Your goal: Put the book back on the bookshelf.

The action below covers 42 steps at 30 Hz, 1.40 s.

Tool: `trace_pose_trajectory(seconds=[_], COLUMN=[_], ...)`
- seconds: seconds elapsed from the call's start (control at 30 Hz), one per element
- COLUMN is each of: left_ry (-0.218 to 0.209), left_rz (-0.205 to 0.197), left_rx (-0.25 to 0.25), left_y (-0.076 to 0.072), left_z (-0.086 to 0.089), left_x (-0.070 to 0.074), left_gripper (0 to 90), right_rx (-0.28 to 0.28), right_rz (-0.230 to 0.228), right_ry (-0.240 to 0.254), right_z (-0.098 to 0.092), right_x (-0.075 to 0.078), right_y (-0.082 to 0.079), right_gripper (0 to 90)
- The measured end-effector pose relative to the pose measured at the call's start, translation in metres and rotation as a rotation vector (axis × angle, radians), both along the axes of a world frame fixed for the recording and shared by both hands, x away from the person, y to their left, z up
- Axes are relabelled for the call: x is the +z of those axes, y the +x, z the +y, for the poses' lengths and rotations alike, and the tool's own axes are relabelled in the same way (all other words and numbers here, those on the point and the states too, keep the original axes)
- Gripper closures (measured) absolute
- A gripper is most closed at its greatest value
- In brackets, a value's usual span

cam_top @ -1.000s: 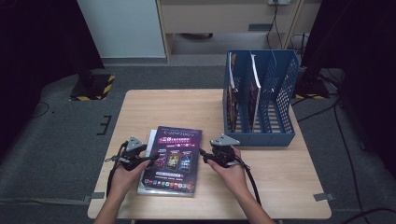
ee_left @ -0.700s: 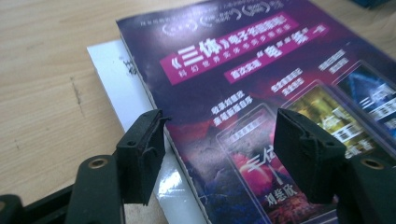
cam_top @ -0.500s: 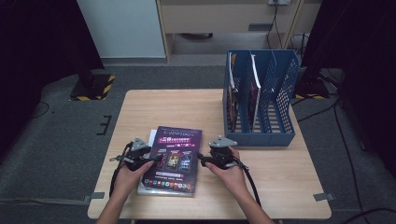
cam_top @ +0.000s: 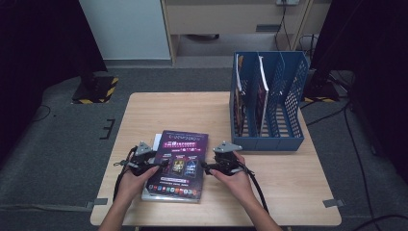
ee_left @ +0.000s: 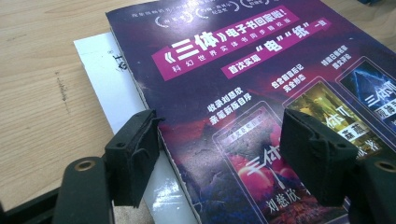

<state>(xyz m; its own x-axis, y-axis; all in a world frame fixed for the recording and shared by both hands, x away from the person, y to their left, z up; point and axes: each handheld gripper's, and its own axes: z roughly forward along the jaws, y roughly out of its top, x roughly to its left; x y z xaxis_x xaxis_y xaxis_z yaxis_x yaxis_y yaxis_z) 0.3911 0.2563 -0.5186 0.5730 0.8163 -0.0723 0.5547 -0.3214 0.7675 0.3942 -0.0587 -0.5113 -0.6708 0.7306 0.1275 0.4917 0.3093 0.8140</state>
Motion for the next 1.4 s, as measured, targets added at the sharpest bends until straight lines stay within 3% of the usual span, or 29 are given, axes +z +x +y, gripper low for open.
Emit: trace_pose_trajectory(seconds=[0.47,0.63,0.77,0.93,0.97,1.03,1.1,1.27,1.4], left_ry=[0.016,0.016,0.010,0.007,0.007,0.006,0.005,0.004,0.004], left_rz=[-0.013,-0.012,-0.015,-0.013,-0.014,-0.014,-0.014,-0.017,-0.017], left_rx=[-0.022,-0.013,-0.012,-0.012,-0.011,-0.011,-0.011,-0.011,-0.012], left_y=[0.001,0.000,0.000,0.000,0.000,0.000,0.000,0.000,0.000], left_z=[-0.007,-0.008,-0.008,-0.007,-0.007,-0.007,-0.007,-0.007,-0.007], left_x=[0.000,0.000,-0.001,-0.001,-0.001,-0.001,-0.001,-0.001,-0.002], left_gripper=[28.1,27.8,27.7,27.5,27.5,27.5,27.4,27.5,27.5], right_rx=[0.030,0.045,0.056,0.068,0.062,0.073,0.067,0.064,0.061], right_rz=[0.077,0.129,0.135,0.137,0.157,0.143,0.155,0.152,0.185], right_ry=[0.050,0.055,0.069,0.043,0.046,0.038,0.058,0.055,0.053], right_z=[0.004,0.006,0.008,0.009,0.009,0.010,0.011,0.015,0.016], right_x=[-0.008,-0.017,-0.017,-0.017,-0.017,-0.017,-0.016,-0.019,-0.022], right_y=[0.010,0.015,0.016,0.019,0.020,0.022,0.025,0.030,0.032], right_gripper=[15.2,12.1,11.3,11.3,11.4,11.4,11.4,10.9,11.3])
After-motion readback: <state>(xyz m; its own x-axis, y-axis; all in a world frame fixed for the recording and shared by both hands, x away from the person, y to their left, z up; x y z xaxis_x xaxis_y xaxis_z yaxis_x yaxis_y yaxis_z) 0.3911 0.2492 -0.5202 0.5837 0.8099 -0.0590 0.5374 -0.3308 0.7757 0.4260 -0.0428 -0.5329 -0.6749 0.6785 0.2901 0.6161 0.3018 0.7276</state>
